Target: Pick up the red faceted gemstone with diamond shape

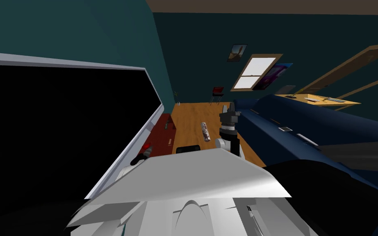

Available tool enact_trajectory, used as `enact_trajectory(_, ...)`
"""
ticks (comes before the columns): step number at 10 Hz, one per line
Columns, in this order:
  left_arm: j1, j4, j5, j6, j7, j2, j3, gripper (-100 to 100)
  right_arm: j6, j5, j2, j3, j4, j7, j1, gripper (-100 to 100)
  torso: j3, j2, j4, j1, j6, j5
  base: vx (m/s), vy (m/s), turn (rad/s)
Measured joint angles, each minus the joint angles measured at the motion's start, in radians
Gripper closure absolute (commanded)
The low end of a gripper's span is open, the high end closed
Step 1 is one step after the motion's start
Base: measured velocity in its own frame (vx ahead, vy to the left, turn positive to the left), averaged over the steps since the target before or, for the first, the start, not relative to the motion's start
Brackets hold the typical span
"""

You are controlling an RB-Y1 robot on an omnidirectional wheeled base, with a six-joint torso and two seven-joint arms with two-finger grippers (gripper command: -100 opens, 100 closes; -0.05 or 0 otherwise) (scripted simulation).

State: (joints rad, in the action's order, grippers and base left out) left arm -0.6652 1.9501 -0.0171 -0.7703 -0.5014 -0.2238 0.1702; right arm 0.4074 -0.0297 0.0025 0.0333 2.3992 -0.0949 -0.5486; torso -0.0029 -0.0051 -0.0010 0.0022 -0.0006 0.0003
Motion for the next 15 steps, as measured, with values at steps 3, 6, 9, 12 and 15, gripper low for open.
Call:
enact_trajectory(3,0.001,-0.021,0.002,-0.075,-0.041,-0.021,0.003,-100,0.000,0.000,0.000,0.000,0.000,0.000,0.000,0,0.000,0.001,0.000,0.000,0.000,0.000,0.070,0.038,-0.135)
enact_trajectory(6,0.014,-0.055,0.001,-0.136,-0.081,-0.044,0.010,-100,0.000,0.000,0.000,0.000,0.000,0.000,0.000,0,-0.001,-0.001,0.000,0.004,0.000,0.001,0.074,0.071,-0.104)
enact_trajectory(9,0.021,-0.074,0.000,-0.129,-0.081,-0.047,0.010,-100,0.000,0.000,0.000,0.000,0.000,0.000,0.000,0,0.002,0.004,0.001,-0.002,0.000,0.000,0.006,0.013,-0.012)
enact_trajectory(12,0.049,-0.142,-0.011,-0.089,-0.068,-0.049,0.006,-100,0.000,0.000,0.000,0.000,0.000,0.000,0.000,0,0.003,0.005,0.001,-0.001,0.000,0.000,0.002,0.016,-0.012)
enact_trajectory(15,0.049,-0.144,-0.012,-0.087,-0.067,-0.049,0.006,100,0.000,0.000,0.000,0.000,0.000,0.000,0.000,0,0.003,0.004,0.001,-0.002,0.000,0.000,0.000,0.000,0.000)
